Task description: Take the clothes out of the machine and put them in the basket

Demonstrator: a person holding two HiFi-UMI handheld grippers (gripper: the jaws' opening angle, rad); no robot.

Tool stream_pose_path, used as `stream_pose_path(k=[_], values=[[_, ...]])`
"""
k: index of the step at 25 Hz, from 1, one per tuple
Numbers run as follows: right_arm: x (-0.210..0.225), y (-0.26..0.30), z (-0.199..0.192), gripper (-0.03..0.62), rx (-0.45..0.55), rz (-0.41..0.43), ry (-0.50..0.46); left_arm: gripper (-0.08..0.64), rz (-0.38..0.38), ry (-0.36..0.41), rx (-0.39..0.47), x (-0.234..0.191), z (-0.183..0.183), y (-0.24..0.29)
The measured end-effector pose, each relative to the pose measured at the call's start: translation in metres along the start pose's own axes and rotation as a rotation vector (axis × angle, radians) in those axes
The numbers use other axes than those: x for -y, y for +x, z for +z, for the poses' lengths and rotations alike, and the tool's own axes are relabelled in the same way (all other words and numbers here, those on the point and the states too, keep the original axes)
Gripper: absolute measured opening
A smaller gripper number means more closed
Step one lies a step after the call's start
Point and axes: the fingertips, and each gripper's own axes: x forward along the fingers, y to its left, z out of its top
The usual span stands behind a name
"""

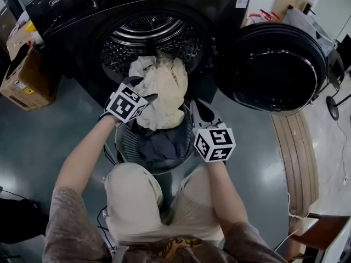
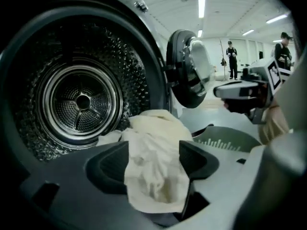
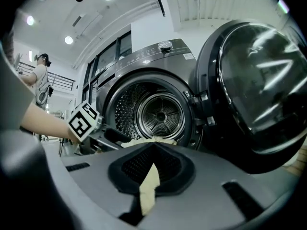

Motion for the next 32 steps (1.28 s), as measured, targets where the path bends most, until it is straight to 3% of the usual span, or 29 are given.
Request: stream_pose_path(k=[2,6,12,13,16,20,27,32], values=[[0.0,-0.002,0.002,-0.003,0.001,-0.005,-0.002,0.353,0.02,-0.016,-0.021,-0.019,-0.005,0.023],[0.003,-0.006,0.003,-0.003,0.001,-0.019,-0.005,0.437,-0.022,-0.048,-0.056,-0.034,-0.004,0.056],[0.005,-0.005,0.003,-0.003,-0.002,-0.028,-0.007,0.451,-0.096,-0.154,-0.058,-0.04,-0.014,0.079],[0.006,-0.004,0.003,-0.003,-0.004,-0.028,-0.007,0.427,-0.118,-0.166,-0.054,-0.036,-0.014,0.079],[0.007,-0.001,0.0,-0.003,-0.009,-0.028,-0.01,0.258,-0.181,-0.186,-0.043,-0.021,-0.012,0.074],[0.009,0.0,-0.001,-0.003,-0.002,-0.037,-0.018,0.118,-0.228,-0.192,-0.027,-0.003,-0.009,0.056],[0.018,0.001,-0.01,-0.003,-0.017,-0.05,-0.011,0.084,-0.337,-0.079,-0.07,0.062,-0.018,0.011],[0.018,0.002,-0.01,-0.003,-0.02,-0.038,-0.014,0.077,-0.419,-0.116,-0.036,0.108,-0.019,-0.021]])
